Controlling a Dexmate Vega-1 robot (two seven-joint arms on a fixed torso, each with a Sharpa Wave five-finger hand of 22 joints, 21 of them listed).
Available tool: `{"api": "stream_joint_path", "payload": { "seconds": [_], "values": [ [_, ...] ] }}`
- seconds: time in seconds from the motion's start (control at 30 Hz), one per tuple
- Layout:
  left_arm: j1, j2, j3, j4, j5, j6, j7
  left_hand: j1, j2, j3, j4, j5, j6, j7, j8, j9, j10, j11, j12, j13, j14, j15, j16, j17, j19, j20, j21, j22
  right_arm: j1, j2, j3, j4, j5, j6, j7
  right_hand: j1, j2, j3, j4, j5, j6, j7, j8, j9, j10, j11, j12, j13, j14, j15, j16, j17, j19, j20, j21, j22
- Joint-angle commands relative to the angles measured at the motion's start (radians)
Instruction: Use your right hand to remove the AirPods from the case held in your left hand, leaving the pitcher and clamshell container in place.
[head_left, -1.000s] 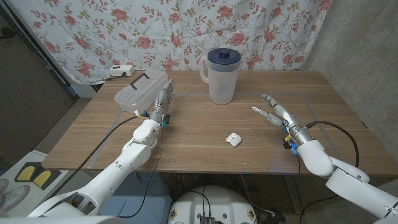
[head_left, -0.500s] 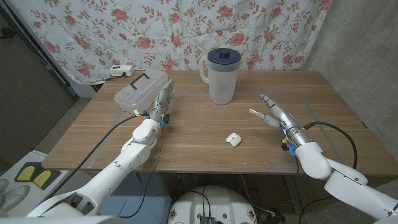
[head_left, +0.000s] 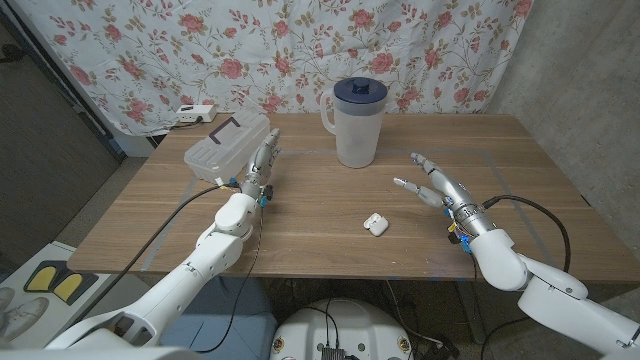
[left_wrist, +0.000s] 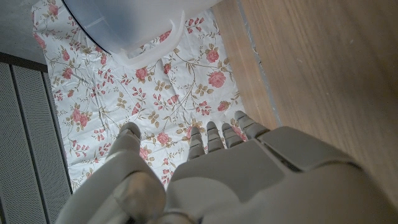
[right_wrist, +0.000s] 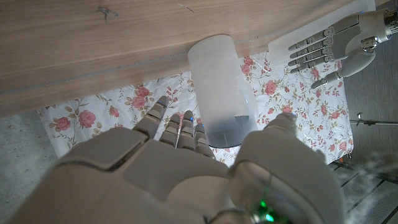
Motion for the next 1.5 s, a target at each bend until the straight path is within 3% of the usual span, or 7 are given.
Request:
{"api": "stream_joint_path", "payload": {
  "seconds": [0.03,0.17,0.33,0.37,0.43,0.9,1.5],
  "values": [
    [0.028,0.01,-0.007,-0.051,0.037,0.006,0.022,0.013,-0.001,0.007,-0.003,-0.002,0.004,0.005,0.001,0.002,0.009,0.002,0.005,0.003,0.008,-0.003,0.003,0.001,0.013,-0.001,0.005,0.003,-0.009,-0.007,-0.012,-0.03,-0.01,-0.033,0.007,0.012,0.003,-0.001,-0.008,-0.001,0.007,0.001,0.003,0.003,0.012,0.0,0.005,0.005,0.001,0.0,0.002,0.003,-0.001,0.002,0.002,0.005],
    [0.036,-0.008,-0.014,-0.039,0.006,-0.004,0.006,0.016,-0.001,0.008,-0.003,-0.002,-0.001,0.007,-0.003,0.002,0.002,0.004,0.001,0.003,0.005,-0.001,0.0,0.001,0.012,-0.001,0.004,0.003,-0.008,-0.014,-0.018,-0.038,-0.025,-0.042,0.008,0.015,0.003,0.0,-0.01,-0.001,0.006,-0.001,0.003,0.003,0.014,-0.001,0.005,0.005,-0.002,0.0,0.0,0.003,-0.003,0.003,0.001,0.005],
    [0.057,0.001,-0.018,-0.087,-0.007,0.036,0.018,0.018,-0.003,0.008,-0.003,-0.003,-0.001,0.013,-0.005,0.002,0.0,0.007,0.0,0.003,0.004,0.001,-0.001,0.001,0.01,0.0,0.003,0.004,-0.011,-0.019,-0.021,-0.06,-0.019,-0.065,0.027,0.019,0.005,0.003,-0.013,-0.001,0.006,-0.001,0.002,0.003,0.018,-0.003,0.006,0.005,-0.005,-0.001,-0.001,0.003,-0.004,0.003,0.0,0.005],
    [0.052,0.004,-0.017,-0.073,-0.018,0.017,-0.019,0.018,-0.003,0.008,-0.002,-0.003,-0.002,0.013,-0.005,0.002,0.001,0.007,0.0,0.003,0.005,0.001,-0.001,0.001,0.011,0.0,0.003,0.004,-0.01,-0.022,-0.022,-0.063,-0.018,-0.067,0.033,0.02,0.005,0.004,-0.013,-0.001,0.004,-0.001,0.001,0.003,0.017,-0.003,0.006,0.005,-0.006,-0.001,-0.002,0.003,-0.005,0.003,-0.001,0.005],
    [0.062,0.018,-0.017,-0.109,0.016,0.048,0.027,0.018,-0.004,0.008,-0.002,-0.003,-0.002,0.014,-0.006,0.002,0.002,0.01,0.001,0.003,0.005,0.002,-0.001,0.001,0.01,0.001,0.003,0.004,-0.01,-0.024,-0.027,-0.074,-0.028,-0.089,0.038,0.023,0.006,0.006,-0.015,-0.001,0.0,0.001,-0.001,0.003,0.013,-0.004,0.004,0.006,-0.014,0.002,-0.005,0.003,-0.008,0.003,-0.003,0.005],
    [0.08,0.051,-0.036,-0.196,-0.003,0.082,0.006,0.018,-0.004,0.007,0.003,-0.004,-0.023,0.012,-0.016,0.002,-0.008,0.015,-0.005,0.003,-0.006,0.007,-0.006,0.002,0.004,0.004,0.0,0.004,-0.023,-0.022,-0.049,-0.119,-0.062,-0.16,0.036,0.028,0.008,0.01,-0.019,-0.002,-0.015,0.002,-0.008,0.004,0.0,-0.002,-0.002,0.007,-0.022,0.009,-0.009,0.003,-0.013,0.004,-0.006,0.005],
    [0.1,0.111,-0.052,-0.265,-0.056,0.145,-0.056,0.021,-0.005,0.008,0.004,-0.003,-0.04,0.011,-0.021,0.002,-0.022,0.02,-0.011,0.004,-0.017,0.017,-0.008,0.002,-0.004,0.009,-0.002,0.005,-0.01,-0.012,-0.108,-0.13,-0.104,-0.164,0.042,0.029,0.011,0.016,-0.022,-0.004,-0.024,-0.003,-0.01,0.004,0.013,-0.008,0.004,0.011,-0.03,0.012,-0.01,0.005,-0.027,0.018,-0.01,0.005]
  ]
}}
